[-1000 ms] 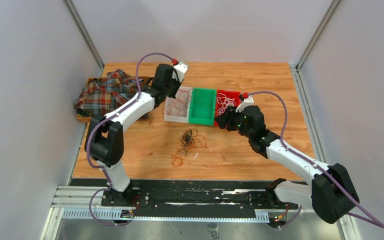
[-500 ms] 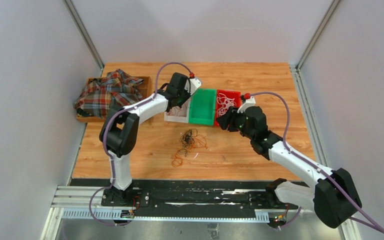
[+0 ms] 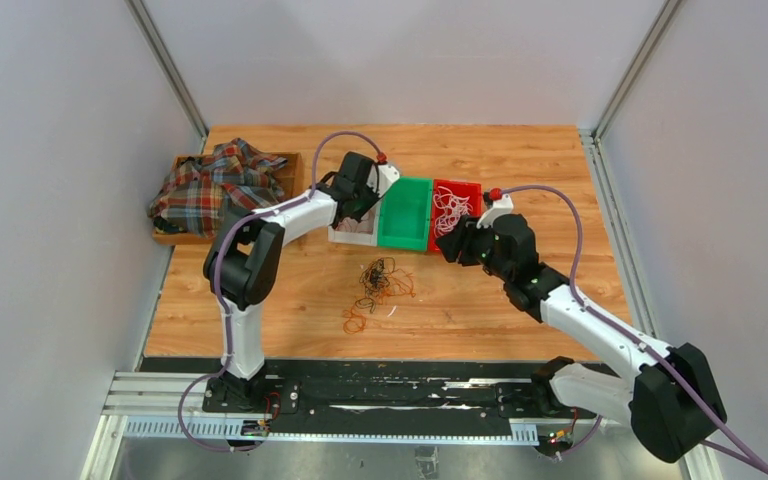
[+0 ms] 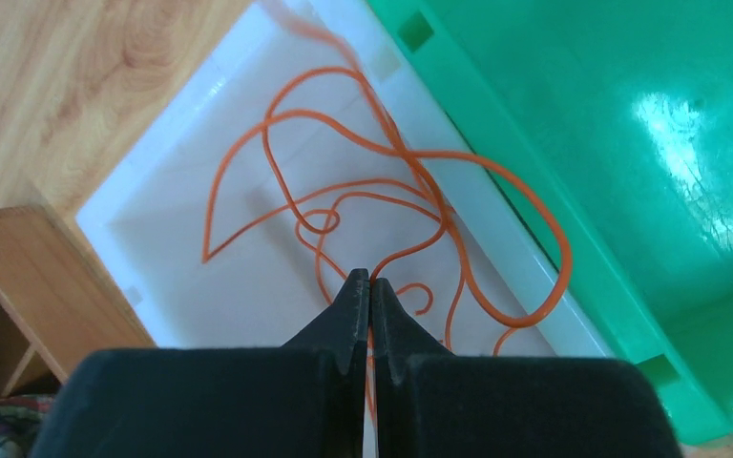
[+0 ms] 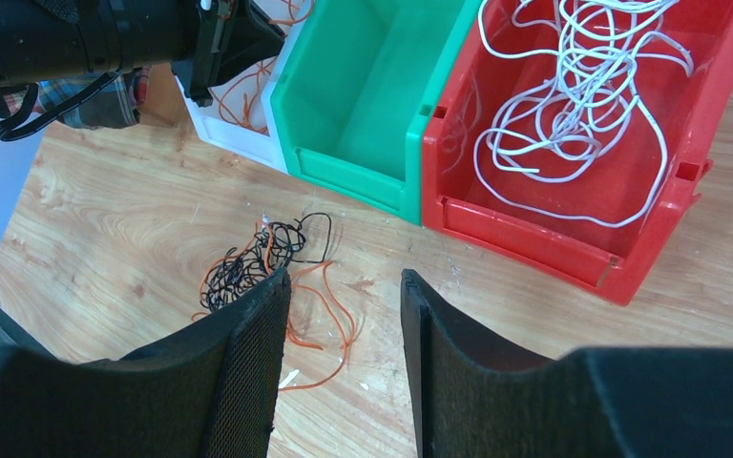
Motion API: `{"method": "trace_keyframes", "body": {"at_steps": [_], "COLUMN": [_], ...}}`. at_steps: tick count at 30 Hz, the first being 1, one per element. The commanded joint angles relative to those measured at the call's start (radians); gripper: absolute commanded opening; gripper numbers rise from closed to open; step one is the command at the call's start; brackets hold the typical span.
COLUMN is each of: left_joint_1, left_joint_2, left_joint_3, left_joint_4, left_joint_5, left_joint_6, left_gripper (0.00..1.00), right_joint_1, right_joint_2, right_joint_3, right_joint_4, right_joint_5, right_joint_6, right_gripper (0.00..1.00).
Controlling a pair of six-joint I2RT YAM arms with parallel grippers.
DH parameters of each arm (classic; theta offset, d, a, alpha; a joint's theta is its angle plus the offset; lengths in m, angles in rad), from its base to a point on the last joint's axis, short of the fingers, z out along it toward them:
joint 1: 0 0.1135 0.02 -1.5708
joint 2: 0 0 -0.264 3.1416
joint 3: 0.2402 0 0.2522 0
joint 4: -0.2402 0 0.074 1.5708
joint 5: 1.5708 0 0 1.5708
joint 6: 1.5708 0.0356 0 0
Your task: Untangle the cables
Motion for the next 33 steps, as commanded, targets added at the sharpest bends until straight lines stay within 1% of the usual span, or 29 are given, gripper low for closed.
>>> {"method": "trace_keyframes", "body": {"at_steps": [1, 3, 4, 6, 9, 12, 13, 15, 18, 19, 22, 27, 29, 30, 32, 33], "left_joint_1": [0.013, 0.025, 0.028, 0.031, 0.049, 0.070, 0.075, 0.088, 0.107, 0.110, 0.111, 0.105, 0.079, 0.051, -0.003, -0.025], "left_joint_2": [-0.023, -0.044, -0.060, -0.076, -0.091, -0.112, -0.123, -0.155, -0.217, -0.246, -0.342, -0.494, -0.560, -0.594, -0.628, -0.630], "left_joint_3": [-0.029, -0.044, -0.050, -0.032, 0.013, 0.062, 0.073, 0.096, 0.124, 0.124, 0.084, -0.074, -0.175, -0.228, -0.311, -0.344], "left_joint_4": [0.009, 0.000, -0.001, -0.018, -0.071, -0.147, -0.172, -0.228, -0.315, -0.339, -0.399, -0.529, -0.568, -0.576, -0.610, -0.616], "left_joint_5": [0.049, 0.085, 0.095, 0.104, 0.156, 0.230, 0.254, 0.309, 0.374, 0.391, 0.438, 0.561, 0.584, 0.574, 0.512, 0.480], "left_joint_6": [-0.031, -0.051, -0.053, -0.046, -0.061, -0.082, -0.083, -0.082, -0.075, -0.062, 0.002, 0.125, 0.255, 0.330, 0.466, 0.505], "left_gripper": [0.00, 0.01, 0.05, 0.19, 0.41, 0.66, 0.72, 0.78, 0.97, 1.00, 0.98, 0.98, 0.98, 0.98, 0.98, 0.98], "right_joint_1": [-0.015, -0.015, -0.015, -0.015, -0.017, -0.016, -0.014, -0.003, 0.050, 0.070, 0.100, 0.097, 0.094, 0.086, 0.069, 0.060], "right_joint_2": [-0.034, -0.047, -0.055, -0.065, -0.059, -0.026, -0.015, 0.012, 0.051, 0.066, 0.102, 0.104, 0.099, 0.094, 0.082, 0.074], "right_joint_3": [0.008, 0.019, 0.025, 0.037, 0.056, 0.093, 0.104, 0.132, 0.182, 0.197, 0.224, 0.187, 0.172, 0.164, 0.150, 0.144], "right_joint_4": [-0.032, -0.054, -0.064, -0.069, -0.067, -0.073, -0.074, -0.082, -0.122, -0.134, -0.169, -0.148, -0.148, -0.148, -0.156, -0.161], "right_joint_5": [0.025, 0.033, 0.035, 0.036, 0.008, -0.058, -0.088, -0.127, -0.132, -0.126, -0.105, -0.057, -0.036, -0.026, -0.015, -0.008], "right_joint_6": [-0.038, -0.055, -0.065, -0.080, -0.093, -0.112, -0.119, -0.140, -0.194, -0.210, -0.217, -0.188, -0.182, -0.178, -0.168, -0.164], "right_gripper": [0.46, 0.46, 0.46, 0.47, 0.49, 0.50, 0.51, 0.51, 0.52, 0.52, 0.53, 0.54, 0.54, 0.54, 0.54, 0.54]}}
